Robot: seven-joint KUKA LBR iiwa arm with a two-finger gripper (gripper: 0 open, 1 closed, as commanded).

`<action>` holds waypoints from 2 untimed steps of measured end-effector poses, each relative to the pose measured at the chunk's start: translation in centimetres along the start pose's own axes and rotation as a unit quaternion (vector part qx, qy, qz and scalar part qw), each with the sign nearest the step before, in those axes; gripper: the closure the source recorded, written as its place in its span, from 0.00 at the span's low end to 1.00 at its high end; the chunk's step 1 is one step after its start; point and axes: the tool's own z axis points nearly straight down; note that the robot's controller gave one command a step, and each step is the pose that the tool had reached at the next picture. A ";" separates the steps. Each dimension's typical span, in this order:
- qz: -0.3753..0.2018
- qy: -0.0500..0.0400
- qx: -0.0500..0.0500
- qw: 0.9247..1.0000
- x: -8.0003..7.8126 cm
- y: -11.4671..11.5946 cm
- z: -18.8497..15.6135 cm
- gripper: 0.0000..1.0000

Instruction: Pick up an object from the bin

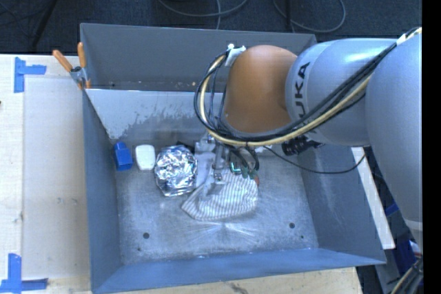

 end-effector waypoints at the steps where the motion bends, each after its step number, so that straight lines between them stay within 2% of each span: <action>1: 0.001 -0.003 0.000 1.000 -0.2 0.0 -0.4 0.00; 2: -0.121 -0.007 0.001 0.993 -1.3 1.4 2.9 0.00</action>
Offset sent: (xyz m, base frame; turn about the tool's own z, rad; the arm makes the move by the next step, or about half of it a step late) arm 0.0176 0.0248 -0.0606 -0.4263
